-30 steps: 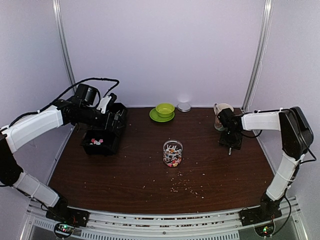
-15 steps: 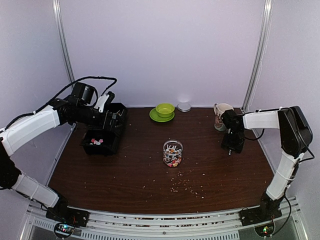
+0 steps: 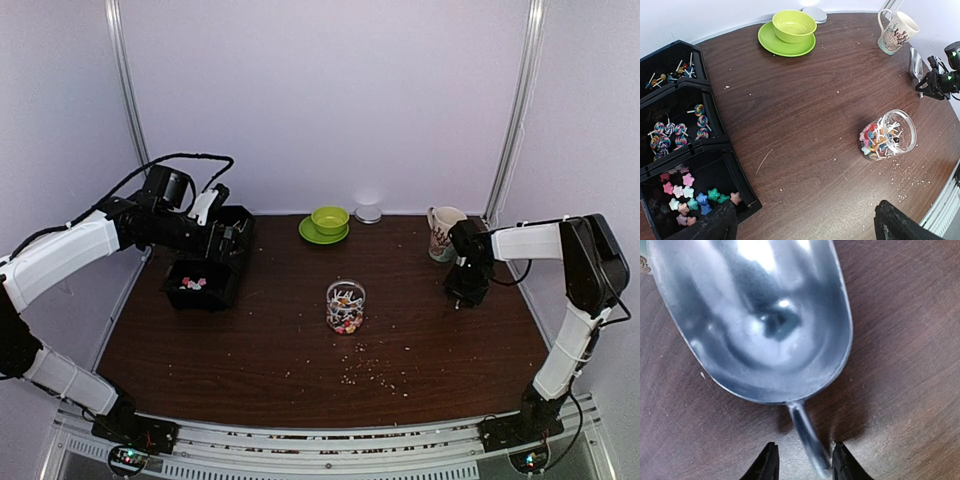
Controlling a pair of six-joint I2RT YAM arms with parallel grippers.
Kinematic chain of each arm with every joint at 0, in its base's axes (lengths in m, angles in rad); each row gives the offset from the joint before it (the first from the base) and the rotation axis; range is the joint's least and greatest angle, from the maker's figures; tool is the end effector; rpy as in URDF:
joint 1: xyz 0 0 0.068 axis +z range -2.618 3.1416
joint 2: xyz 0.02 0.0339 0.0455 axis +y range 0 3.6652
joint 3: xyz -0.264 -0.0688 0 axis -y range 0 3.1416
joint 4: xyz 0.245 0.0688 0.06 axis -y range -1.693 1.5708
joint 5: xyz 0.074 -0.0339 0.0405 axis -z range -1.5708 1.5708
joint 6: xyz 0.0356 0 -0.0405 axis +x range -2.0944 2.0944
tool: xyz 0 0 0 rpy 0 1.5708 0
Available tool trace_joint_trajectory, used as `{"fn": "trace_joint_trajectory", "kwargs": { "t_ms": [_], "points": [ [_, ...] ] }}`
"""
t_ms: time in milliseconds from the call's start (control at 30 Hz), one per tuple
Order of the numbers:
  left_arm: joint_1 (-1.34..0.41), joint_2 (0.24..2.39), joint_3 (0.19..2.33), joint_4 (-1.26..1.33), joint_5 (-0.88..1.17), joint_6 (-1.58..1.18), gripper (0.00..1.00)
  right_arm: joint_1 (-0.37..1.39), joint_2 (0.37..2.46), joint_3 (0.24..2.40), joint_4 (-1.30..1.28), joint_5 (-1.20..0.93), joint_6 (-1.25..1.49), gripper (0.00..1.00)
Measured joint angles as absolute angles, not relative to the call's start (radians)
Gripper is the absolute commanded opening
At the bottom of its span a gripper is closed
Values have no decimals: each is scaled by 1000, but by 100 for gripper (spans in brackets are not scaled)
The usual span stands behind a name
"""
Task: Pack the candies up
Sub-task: Pick up the spatula from the corner of the board.
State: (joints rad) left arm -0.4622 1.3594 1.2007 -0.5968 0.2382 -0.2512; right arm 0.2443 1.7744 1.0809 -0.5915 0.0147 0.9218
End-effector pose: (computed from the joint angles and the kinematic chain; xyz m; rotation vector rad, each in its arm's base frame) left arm 0.2604 -0.1391 0.3177 0.3734 2.3571 -0.6266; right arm 0.3213 0.0796 0.1564 0.9624 2.7224 0.2110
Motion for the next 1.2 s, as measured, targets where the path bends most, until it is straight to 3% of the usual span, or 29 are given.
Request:
{"fn": "trace_joint_trajectory", "kwargs": {
  "t_ms": [367,567,933,1200],
  "points": [
    [-462,1359,1201,-597,238,-253,98,244,1774,1074,-558,-29,947,16],
    [-462,1359,1201,-597,238,-253,98,244,1764,1035,-509,-59,944,2],
    [-462,1359,1201,-596,239,-253,98,305,1635,937,-511,-41,886,0],
    [-462,1347,1198,-565,256,-252,98,539,1483,1036,-563,58,678,0]
  ]
}}
